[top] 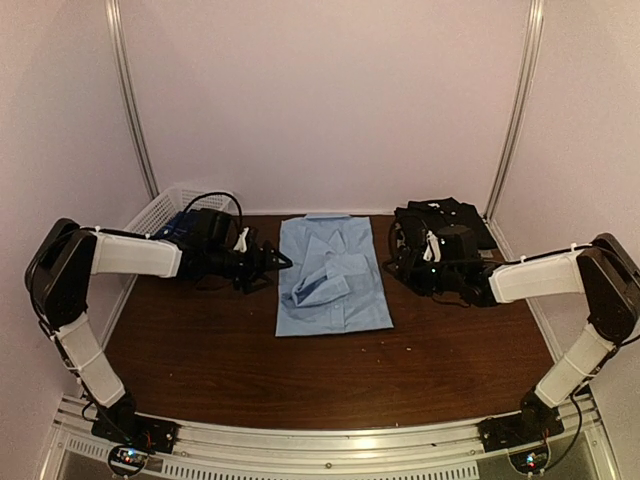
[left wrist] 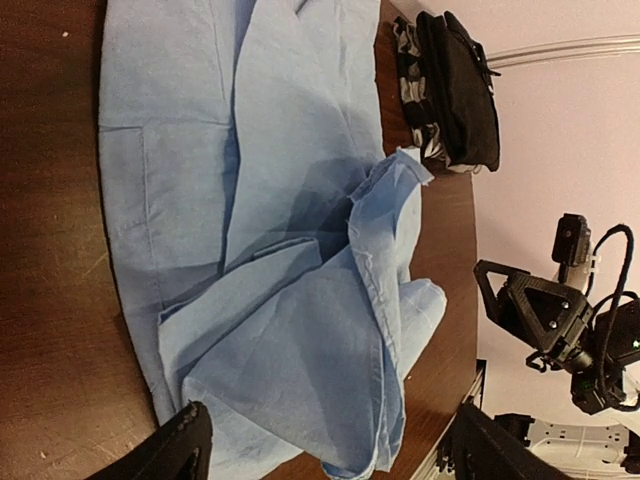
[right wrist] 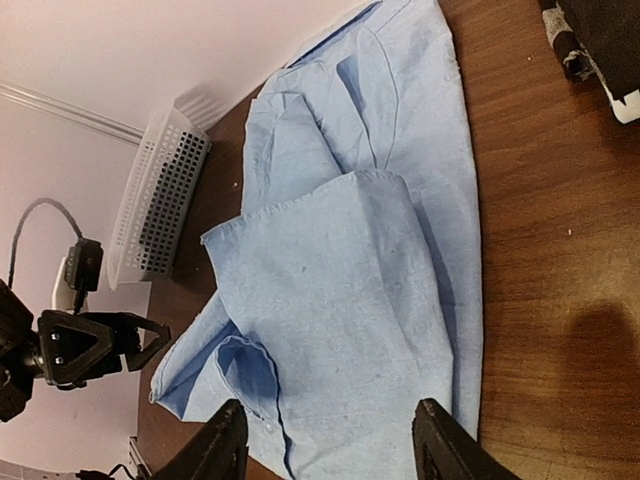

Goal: Fold and stack the long sleeve shirts
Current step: Fold the rectangle-folded shirt at the center of the board, then smooth out the 2/3-rectangle-folded shirt at the center of the board.

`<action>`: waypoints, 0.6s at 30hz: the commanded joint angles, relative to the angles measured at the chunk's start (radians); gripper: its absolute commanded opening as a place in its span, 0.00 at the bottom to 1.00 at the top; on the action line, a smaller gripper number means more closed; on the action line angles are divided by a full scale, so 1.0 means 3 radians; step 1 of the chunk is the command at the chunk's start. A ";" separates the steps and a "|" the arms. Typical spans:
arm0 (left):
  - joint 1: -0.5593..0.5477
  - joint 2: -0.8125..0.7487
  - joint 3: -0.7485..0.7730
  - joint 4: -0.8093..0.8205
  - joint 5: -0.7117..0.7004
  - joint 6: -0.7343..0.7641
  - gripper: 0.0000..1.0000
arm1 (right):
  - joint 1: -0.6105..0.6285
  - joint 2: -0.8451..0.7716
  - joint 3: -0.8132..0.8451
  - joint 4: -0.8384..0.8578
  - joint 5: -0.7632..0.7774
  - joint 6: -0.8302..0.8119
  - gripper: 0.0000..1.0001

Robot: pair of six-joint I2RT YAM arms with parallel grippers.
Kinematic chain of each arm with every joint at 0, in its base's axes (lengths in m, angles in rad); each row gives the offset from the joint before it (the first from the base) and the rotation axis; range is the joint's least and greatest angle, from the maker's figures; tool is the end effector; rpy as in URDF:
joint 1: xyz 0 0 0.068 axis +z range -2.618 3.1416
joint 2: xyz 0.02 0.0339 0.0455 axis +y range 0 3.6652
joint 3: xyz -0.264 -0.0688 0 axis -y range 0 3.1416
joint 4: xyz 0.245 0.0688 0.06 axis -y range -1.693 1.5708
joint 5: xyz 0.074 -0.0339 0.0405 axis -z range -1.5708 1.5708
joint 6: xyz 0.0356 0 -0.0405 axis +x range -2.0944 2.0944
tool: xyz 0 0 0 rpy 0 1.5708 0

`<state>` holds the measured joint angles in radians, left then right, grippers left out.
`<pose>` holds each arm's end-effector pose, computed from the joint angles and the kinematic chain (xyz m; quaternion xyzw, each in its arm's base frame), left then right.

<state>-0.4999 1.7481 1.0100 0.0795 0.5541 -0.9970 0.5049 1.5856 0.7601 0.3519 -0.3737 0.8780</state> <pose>0.3163 -0.1941 0.1891 -0.0957 0.8666 -0.4682 0.1433 0.2821 0.1708 0.1892 0.0603 0.8418 0.4488 0.2937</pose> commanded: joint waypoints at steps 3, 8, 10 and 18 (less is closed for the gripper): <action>0.0012 -0.0362 0.0090 -0.0366 -0.0348 0.0501 0.81 | 0.0268 -0.0101 0.0140 -0.0399 0.0230 -0.0498 0.52; -0.0067 -0.0637 -0.0197 -0.0559 -0.0504 0.0613 0.55 | 0.0646 0.0071 0.0283 -0.0519 0.0152 -0.0760 0.40; -0.0113 -0.0744 -0.0336 -0.0579 -0.0532 0.0602 0.45 | 0.0838 0.0152 0.0363 -0.0524 0.0138 -0.0860 0.36; -0.0533 -0.0938 -0.0684 -0.0583 -0.0763 0.0460 0.17 | 0.1266 0.0725 0.0833 -0.0601 -0.0008 -0.1009 0.24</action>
<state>-0.6136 1.4902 0.8368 -0.0929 0.3767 -0.8494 0.8612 1.7386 0.9504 0.1974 -0.3550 0.6147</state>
